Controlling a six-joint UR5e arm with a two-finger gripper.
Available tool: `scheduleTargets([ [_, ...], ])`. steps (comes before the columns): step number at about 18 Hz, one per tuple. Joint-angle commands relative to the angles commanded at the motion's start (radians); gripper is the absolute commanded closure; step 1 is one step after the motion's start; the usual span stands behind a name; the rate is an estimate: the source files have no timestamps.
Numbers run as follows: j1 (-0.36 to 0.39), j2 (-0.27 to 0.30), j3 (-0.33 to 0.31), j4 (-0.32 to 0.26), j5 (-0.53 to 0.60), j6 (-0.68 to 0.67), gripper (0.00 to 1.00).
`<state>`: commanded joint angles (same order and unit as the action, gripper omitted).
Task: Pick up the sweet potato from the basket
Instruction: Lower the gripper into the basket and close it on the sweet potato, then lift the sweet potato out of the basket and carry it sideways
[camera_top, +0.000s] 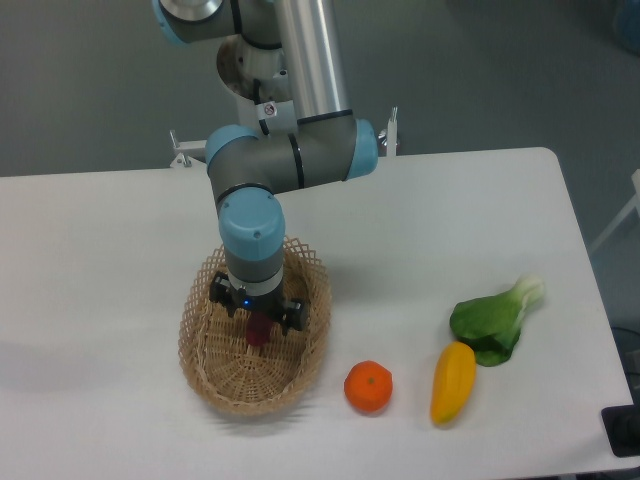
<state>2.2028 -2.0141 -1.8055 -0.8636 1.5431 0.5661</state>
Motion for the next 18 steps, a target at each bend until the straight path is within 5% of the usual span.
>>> scheduleTargets([
  [2,-0.006,-0.003,-0.002,0.008,0.017,0.000,0.05],
  [6,-0.009,-0.006,-0.002,0.020,0.019,0.002,0.37],
  [10,-0.009,-0.003,0.000,0.020,0.019,0.006,0.57],
  [18,-0.008,0.008,0.008,0.018,0.019,0.017,0.64],
])
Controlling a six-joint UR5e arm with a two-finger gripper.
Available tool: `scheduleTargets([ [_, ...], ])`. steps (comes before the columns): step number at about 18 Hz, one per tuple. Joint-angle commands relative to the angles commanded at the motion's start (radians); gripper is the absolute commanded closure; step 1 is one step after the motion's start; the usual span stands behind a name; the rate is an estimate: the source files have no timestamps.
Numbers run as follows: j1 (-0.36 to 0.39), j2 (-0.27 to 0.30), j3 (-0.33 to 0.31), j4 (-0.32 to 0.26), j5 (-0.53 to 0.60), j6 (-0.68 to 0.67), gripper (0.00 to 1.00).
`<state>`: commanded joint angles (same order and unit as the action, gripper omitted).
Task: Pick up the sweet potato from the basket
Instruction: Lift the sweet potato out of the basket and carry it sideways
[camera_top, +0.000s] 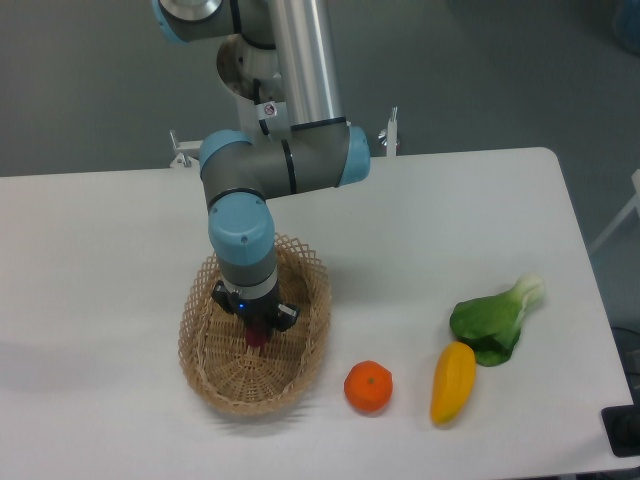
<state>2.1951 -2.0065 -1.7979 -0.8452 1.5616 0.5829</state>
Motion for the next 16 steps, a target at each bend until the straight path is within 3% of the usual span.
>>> scheduleTargets([
  [5,0.003,0.047,0.032,0.002,0.000,0.052,0.64],
  [10,0.017,0.080,0.112,-0.009,-0.002,0.115,0.64],
  [16,0.110,0.109,0.199,-0.021,-0.009,0.161,0.64],
])
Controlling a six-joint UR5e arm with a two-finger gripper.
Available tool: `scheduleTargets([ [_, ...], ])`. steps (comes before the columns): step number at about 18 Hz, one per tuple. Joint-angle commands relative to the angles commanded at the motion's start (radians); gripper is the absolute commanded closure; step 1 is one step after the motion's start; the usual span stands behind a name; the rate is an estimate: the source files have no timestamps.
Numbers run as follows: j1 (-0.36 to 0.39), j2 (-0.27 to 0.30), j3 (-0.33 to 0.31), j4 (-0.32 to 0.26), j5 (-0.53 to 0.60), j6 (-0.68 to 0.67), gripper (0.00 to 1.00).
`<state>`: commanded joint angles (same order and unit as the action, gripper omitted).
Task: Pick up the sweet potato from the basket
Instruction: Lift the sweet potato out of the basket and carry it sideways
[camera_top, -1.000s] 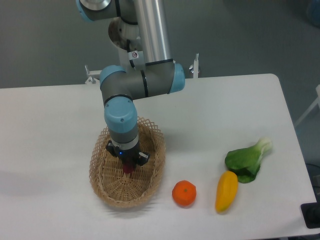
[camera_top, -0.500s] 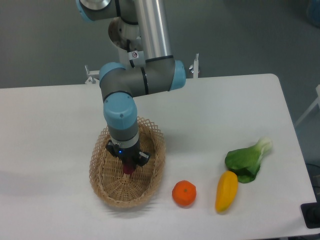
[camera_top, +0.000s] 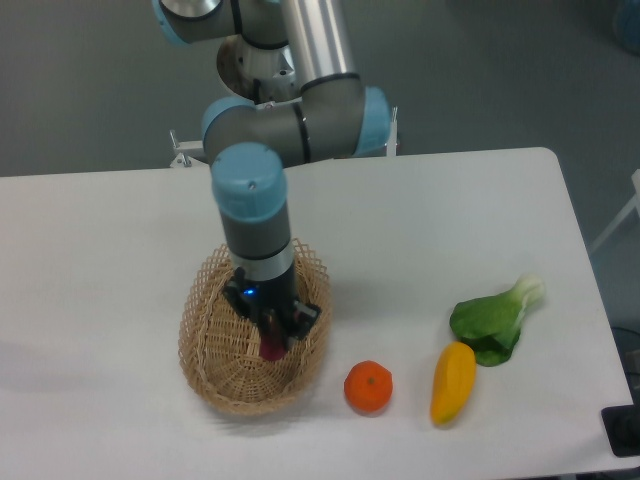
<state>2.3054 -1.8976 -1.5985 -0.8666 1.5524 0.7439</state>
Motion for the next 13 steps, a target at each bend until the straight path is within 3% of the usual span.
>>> scheduleTargets([
  [6,0.114,0.054,-0.021,-0.008,-0.015,0.115,0.64],
  [13,0.238,0.104,-0.021,-0.155,-0.017,0.316,0.63],
])
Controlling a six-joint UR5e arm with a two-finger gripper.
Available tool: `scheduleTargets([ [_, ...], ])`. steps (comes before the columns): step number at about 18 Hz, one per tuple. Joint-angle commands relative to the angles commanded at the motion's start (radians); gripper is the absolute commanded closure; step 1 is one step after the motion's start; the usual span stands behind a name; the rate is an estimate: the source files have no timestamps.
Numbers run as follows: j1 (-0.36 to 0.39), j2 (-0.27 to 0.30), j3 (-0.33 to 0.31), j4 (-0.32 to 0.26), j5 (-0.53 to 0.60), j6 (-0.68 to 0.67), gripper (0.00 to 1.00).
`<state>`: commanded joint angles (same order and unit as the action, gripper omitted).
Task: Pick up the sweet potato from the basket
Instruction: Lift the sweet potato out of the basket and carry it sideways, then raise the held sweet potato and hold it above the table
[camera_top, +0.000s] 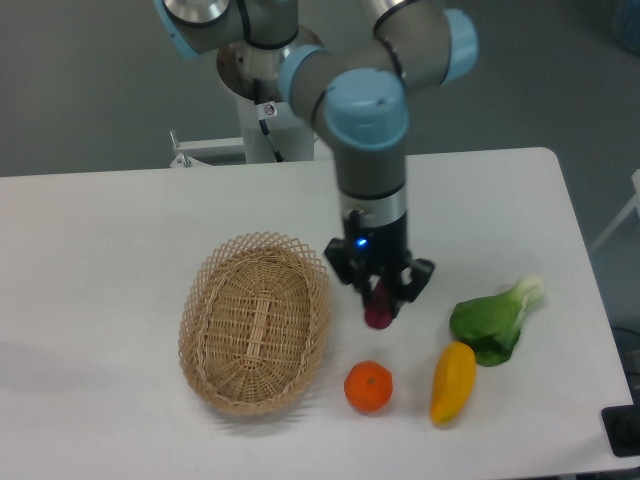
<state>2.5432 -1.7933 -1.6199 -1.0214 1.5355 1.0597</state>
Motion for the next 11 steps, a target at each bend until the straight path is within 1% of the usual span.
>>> scheduleTargets([
  [3,0.040,0.020,-0.002,-0.066,0.000,0.077,0.63],
  [4,0.046,0.022,-0.006,-0.080,0.002,0.092,0.63],
  [11,0.058,0.025,-0.012,-0.082,0.000,0.115,0.63],
])
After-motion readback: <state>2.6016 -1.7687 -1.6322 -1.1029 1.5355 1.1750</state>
